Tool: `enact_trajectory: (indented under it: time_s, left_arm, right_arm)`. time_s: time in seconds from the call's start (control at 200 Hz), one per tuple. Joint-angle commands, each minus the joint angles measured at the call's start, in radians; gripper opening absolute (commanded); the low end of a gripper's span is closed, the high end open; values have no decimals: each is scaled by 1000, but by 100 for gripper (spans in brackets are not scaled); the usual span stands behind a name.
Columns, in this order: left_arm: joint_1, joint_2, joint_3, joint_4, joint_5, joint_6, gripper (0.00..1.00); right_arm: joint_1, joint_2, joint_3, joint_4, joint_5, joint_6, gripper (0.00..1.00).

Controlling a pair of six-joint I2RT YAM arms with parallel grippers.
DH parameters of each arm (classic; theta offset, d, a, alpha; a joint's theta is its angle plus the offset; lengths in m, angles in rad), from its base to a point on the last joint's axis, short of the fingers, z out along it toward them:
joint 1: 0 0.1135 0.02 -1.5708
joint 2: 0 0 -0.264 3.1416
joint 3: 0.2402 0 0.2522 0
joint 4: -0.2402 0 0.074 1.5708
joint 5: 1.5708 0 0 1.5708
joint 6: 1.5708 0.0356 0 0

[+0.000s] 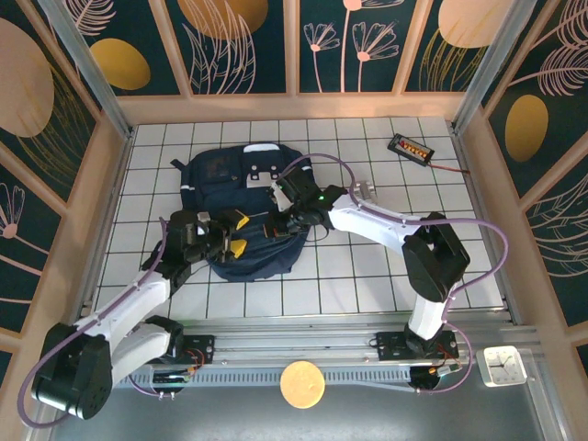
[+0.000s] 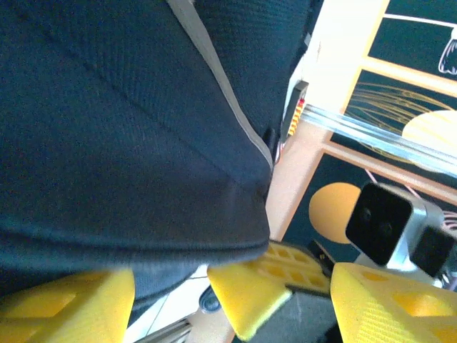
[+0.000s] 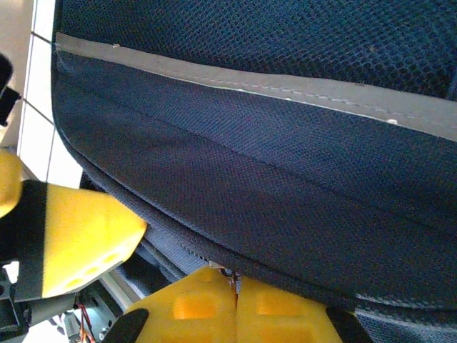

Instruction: Pack the student bag

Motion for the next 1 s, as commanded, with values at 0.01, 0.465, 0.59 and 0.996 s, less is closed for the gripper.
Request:
enact_trajectory:
  time_s: [0.01, 0.465, 0.59, 0.996]
  left_arm:
    - [-5, 62, 1, 121, -26, -33, 71]
    - [19, 111, -68, 127, -51, 8, 0]
    - [72, 29, -62, -6, -52, 96, 0]
    - [143, -46, -33, -169, 14, 223, 0]
  right_arm:
    - [28, -1, 26, 22, 6, -22, 0]
    - [53, 7, 15, -98, 108, -118, 0]
    - [-18, -13, -13, -178, 168, -185, 0]
    - [-229, 12, 12, -187, 247, -411, 0]
